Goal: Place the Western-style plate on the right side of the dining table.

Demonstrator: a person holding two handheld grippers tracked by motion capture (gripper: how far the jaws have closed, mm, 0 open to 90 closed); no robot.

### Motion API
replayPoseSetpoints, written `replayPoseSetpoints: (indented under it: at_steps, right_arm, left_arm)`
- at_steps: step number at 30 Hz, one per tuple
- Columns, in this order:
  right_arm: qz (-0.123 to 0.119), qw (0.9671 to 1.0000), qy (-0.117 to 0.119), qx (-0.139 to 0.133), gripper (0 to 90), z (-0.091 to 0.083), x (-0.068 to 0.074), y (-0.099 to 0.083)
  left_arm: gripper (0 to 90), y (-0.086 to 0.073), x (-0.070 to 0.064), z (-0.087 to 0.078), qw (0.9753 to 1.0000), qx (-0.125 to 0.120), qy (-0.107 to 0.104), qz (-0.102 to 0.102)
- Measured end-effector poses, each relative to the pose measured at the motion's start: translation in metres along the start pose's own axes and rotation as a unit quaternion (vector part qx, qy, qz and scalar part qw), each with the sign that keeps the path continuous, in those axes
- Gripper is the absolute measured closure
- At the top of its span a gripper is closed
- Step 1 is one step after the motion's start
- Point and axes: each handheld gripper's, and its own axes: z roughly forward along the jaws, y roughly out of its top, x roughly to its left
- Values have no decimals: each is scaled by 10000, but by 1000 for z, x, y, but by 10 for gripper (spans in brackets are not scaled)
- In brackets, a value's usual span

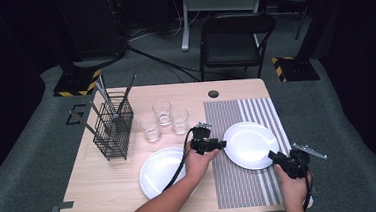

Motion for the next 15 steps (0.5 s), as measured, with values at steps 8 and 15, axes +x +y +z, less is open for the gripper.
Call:
replayPoseSetpoints:
  at_steps: [8, 15]
  right_arm:
    - [-299, 9995, 63, 121, 571, 0, 13, 0]
    - [-636, 9977, 140, 166, 552, 1, 25, -2]
  left_arm:
    - [567, 2, 6, -16, 9999, -53, -37, 94]
    - [557, -1, 14, -30, 9999, -33, -40, 87]
